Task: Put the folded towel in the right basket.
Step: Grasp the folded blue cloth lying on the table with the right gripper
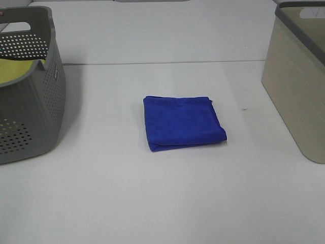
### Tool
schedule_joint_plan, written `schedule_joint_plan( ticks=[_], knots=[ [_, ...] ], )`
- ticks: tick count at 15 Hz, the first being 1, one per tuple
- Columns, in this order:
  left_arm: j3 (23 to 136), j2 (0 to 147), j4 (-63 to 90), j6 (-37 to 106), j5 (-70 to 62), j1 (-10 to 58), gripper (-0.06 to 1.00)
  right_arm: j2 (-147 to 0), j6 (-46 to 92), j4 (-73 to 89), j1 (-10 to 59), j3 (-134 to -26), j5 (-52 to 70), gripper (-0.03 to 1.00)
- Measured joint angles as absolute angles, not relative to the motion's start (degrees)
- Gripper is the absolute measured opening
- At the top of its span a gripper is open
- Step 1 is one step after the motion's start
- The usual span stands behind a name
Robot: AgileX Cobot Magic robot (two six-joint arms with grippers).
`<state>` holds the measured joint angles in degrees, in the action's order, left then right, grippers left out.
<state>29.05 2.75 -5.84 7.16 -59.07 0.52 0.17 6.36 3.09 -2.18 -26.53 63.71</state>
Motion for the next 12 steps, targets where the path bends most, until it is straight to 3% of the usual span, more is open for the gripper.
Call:
schedule_joint_plan(
  ticks=[12],
  knots=[
    [29.05,2.75,-5.84,7.16,-59.07,0.52,0.99,-0.29,0.0,5.39,-2.18,-29.97,64.23,0.97]
  ],
)
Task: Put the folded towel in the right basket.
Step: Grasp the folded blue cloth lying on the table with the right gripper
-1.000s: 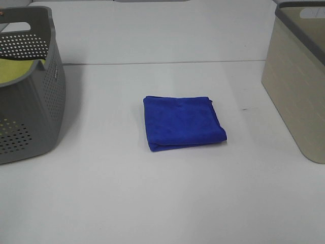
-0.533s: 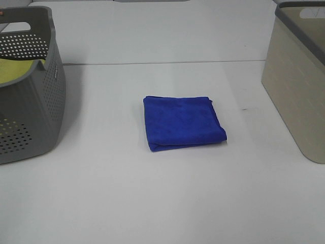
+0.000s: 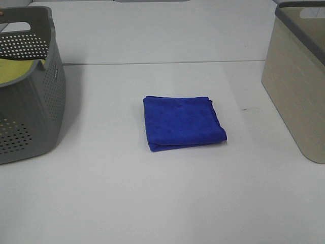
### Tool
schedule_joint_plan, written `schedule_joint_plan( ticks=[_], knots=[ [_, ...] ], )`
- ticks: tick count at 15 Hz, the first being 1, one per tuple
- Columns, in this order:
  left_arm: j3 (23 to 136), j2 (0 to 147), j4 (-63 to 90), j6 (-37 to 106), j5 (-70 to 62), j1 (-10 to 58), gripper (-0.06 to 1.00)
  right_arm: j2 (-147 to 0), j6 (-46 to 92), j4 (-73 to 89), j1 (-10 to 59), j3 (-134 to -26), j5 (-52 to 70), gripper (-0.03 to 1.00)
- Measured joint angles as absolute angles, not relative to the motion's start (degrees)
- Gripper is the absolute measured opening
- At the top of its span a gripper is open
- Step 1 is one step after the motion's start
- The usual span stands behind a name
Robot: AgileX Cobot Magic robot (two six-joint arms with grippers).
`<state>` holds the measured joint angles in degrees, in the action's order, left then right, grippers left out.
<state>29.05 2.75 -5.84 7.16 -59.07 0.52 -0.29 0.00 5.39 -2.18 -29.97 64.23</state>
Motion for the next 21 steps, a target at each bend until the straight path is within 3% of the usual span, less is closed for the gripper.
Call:
schedule_joint_plan(
  ticks=[5,12,17,21],
  knots=[
    [29.05,2.75,-5.84,7.16,-59.07,0.52,0.99,-14.04,-0.69,8.59,-2.18,-45.26,60.79,0.97],
    [29.05,2.75,-5.84,7.16,-59.07,0.52,0.99,-51.57,13.41,27.44,-2.18,-70.07,55.52,0.96],
    [29.05,2.75,-5.84,7.16,-59.07,0.52,0.99,-83.71,33.46,53.63,-2.18,-72.82,55.12,0.96],
    [29.05,2.75,-5.84,7.16,-59.07,0.52,0.99,-97.69,35.52,54.66,-2.12,-72.82,57.12,0.95]
  ],
)
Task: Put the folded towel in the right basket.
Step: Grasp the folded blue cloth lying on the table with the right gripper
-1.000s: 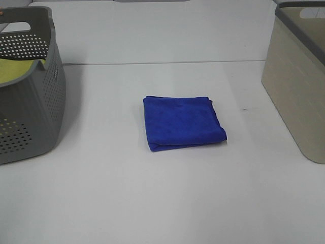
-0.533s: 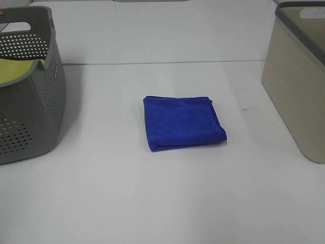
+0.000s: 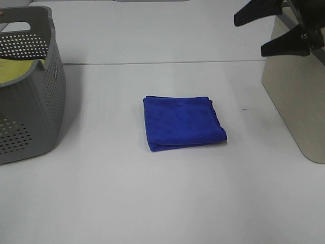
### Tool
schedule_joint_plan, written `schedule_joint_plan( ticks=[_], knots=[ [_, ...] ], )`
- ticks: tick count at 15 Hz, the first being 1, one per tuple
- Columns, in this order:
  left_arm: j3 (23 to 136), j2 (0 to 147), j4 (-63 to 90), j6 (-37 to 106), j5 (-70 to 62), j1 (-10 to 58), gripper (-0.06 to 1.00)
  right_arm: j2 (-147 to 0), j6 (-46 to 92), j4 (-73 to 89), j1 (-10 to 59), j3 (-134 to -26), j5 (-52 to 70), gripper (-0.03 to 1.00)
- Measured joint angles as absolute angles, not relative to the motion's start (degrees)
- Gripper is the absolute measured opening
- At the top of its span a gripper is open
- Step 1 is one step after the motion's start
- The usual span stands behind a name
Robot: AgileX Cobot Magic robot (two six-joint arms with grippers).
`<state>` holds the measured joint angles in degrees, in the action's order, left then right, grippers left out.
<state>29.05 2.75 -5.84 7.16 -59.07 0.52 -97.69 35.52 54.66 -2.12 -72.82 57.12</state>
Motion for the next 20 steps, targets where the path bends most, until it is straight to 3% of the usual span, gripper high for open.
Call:
schedule_joint_plan(
  ticks=[7,20],
  knots=[
    [29.05,2.75,-5.84,7.16,-59.07,0.52,0.99,-109.66,38.39,50.42,6.59,-72.99,46.64,0.91],
    [29.05,2.75,-5.84,7.16,-59.01,0.52,0.99,-124.39,38.45,50.25,7.22,-73.17,43.2,0.91]
  ],
)
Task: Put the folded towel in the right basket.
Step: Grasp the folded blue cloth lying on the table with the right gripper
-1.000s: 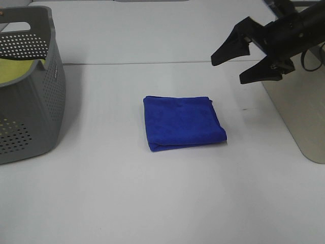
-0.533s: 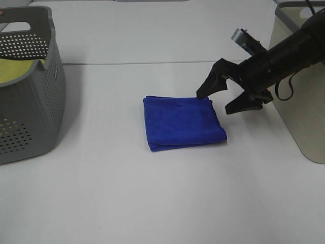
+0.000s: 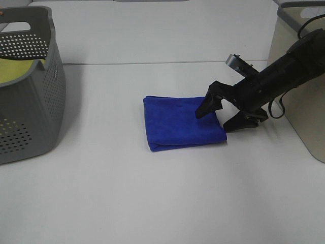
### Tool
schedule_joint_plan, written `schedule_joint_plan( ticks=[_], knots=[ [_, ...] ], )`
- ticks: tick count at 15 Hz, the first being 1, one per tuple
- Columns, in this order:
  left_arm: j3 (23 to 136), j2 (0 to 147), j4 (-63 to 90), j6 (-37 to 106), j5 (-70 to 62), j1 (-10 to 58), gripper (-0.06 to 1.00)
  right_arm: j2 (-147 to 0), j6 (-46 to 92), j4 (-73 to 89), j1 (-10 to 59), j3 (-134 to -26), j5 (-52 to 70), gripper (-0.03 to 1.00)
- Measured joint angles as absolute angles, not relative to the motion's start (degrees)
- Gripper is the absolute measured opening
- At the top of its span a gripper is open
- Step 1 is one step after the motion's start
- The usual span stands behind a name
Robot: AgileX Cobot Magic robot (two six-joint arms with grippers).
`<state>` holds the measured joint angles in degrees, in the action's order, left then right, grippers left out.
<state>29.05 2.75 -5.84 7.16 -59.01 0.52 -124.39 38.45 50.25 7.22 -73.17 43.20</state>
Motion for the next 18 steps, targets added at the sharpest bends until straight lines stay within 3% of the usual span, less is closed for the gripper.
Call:
schedule_joint_plan(
  ticks=[7,12,14,15,16,17,18],
  knots=[
    [29.05,2.75,-5.84,7.16,-59.01,0.52,0.99,-125.42,38.45,50.99,8.08,-73.85,43.66,0.9],
    [29.05,2.75,-5.84,7.16,-59.01,0.52,0.99,-125.42,36.38,50.99,20.0,-74.03,36.04,0.89],
    [29.05,2.75,-5.84,7.16,-59.01,0.52,0.99,-125.48,35.35,50.94,25.04,-74.03,31.05,0.84],
    [29.05,2.75,-5.84,7.16,-59.01,0.52,0.99,-126.17,35.24,50.76,27.96,-74.03,28.53,0.75],
    [29.05,2.75,-5.84,7.16,-59.01,0.52,0.99,-127.02,35.18,50.99,29.45,-74.03,27.96,0.47],
    [29.05,2.75,-5.84,7.16,-59.01,0.52,0.99,-127.71,35.07,51.34,30.25,-74.03,27.96,0.35],
    [29.05,2.75,-5.84,7.16,-59.01,0.52,0.99,-128.06,34.89,51.85,30.6,-74.26,28.02,0.1]
  ],
)
